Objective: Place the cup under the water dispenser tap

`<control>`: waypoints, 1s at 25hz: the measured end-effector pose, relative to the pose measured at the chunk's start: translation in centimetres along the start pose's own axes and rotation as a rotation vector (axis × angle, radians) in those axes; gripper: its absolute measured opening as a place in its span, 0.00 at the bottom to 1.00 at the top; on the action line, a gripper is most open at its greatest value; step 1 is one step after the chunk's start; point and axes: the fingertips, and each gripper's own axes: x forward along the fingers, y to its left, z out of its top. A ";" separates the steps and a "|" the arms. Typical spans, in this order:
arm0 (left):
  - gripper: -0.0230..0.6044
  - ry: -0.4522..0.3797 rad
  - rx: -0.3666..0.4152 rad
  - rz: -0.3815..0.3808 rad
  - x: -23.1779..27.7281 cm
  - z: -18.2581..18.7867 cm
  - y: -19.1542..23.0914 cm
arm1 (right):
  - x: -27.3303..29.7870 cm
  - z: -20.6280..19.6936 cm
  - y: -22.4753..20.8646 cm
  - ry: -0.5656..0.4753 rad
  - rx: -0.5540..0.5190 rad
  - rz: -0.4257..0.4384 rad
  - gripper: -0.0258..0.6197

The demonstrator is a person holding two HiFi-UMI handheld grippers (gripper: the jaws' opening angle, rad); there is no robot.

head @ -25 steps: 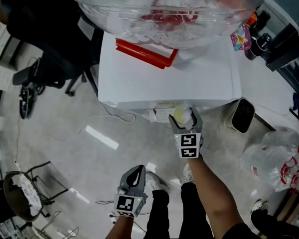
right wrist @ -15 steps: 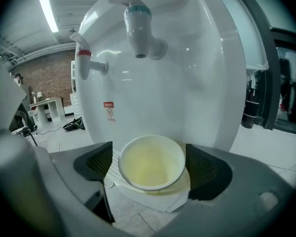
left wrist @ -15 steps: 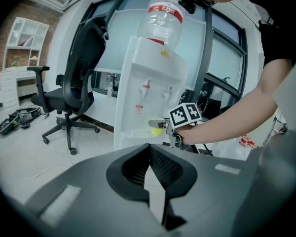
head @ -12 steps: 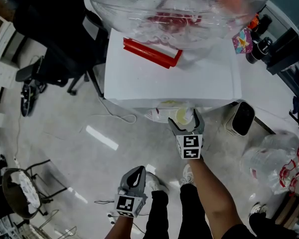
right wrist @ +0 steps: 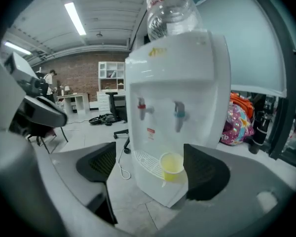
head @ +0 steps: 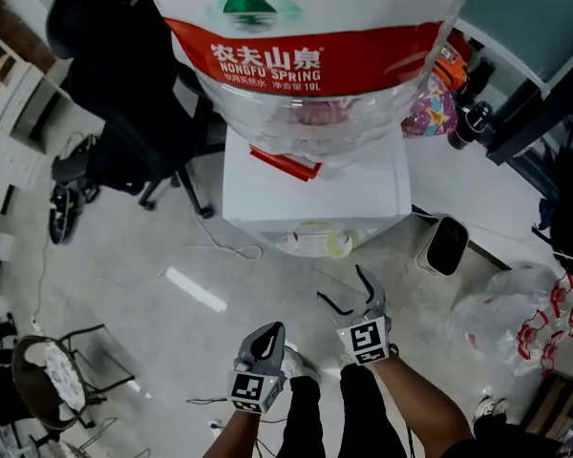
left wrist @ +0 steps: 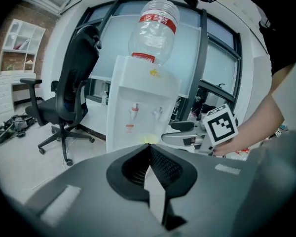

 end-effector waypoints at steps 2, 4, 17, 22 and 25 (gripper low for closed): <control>0.05 -0.020 0.017 -0.014 -0.4 2.5 -0.8 | -3.3 2.8 1.4 -0.027 -0.017 0.013 0.64; 0.05 -0.049 0.028 -0.022 -0.9 5.4 -1.5 | -6.5 6.1 2.0 -0.062 -0.018 -0.001 0.55; 0.05 -0.202 -0.107 -0.025 -6.1 17.5 -5.6 | -18.3 20.8 -0.1 -0.273 -0.024 -0.101 0.04; 0.05 -0.247 -0.058 -0.046 -8.0 21.3 -6.9 | -20.7 24.2 -0.5 -0.278 -0.076 -0.105 0.04; 0.05 -0.283 -0.010 -0.043 -8.7 23.2 -7.4 | -21.7 26.4 -0.6 -0.294 -0.137 -0.087 0.04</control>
